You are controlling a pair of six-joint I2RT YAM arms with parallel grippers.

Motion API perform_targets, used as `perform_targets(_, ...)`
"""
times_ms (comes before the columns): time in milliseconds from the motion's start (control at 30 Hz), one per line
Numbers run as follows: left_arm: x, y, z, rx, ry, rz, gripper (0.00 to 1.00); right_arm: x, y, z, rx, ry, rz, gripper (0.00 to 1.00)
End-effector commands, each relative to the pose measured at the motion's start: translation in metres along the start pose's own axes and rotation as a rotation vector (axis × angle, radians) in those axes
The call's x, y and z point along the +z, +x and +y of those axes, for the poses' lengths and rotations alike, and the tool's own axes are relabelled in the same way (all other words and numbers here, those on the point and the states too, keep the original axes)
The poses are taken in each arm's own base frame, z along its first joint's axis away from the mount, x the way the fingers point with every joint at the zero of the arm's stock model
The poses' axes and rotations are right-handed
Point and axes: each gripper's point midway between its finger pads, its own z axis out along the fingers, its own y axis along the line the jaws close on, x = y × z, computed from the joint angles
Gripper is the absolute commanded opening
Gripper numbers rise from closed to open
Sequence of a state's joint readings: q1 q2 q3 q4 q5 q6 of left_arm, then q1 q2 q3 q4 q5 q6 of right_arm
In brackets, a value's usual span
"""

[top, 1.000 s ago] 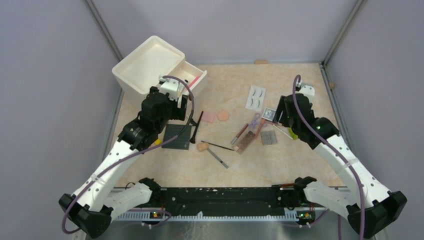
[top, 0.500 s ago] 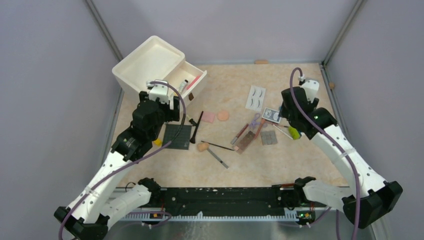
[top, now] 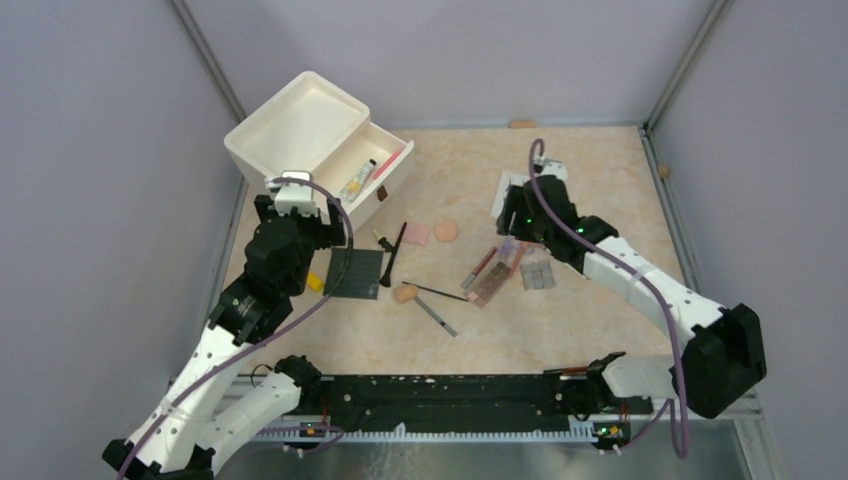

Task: Organize the makeup
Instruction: Close the drawer in the storage box.

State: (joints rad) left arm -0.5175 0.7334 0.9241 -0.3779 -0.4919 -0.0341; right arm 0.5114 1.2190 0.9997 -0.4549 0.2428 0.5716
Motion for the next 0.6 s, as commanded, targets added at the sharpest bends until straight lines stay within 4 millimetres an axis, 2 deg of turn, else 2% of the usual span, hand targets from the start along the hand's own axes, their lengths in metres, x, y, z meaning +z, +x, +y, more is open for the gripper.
perform_targets(0,-0.005,-0.019,0.013,-0.080,-0.061,-0.091,0.93,0.012,-0.005,0.094,-0.006,-0.240,-0.073,0.59)
perform_targets(100,-0.007,-0.020,0.017,-0.093,-0.078,-0.101,0.93,0.022,0.006,0.134,0.014,-0.323,-0.061,0.59)
perform_targets(267,-0.009,-0.018,0.026,-0.103,-0.125,-0.110,0.95,0.036,0.019,0.177,0.072,-0.416,-0.046,0.59)
perform_targets(367,-0.010,-0.018,0.028,-0.104,-0.138,-0.111,0.96,0.039,0.024,0.195,0.108,-0.474,-0.029,0.59)
perform_targets(567,-0.009,-0.017,0.030,-0.108,-0.151,-0.113,0.96,0.040,0.033,0.215,0.168,-0.553,0.004,0.58)
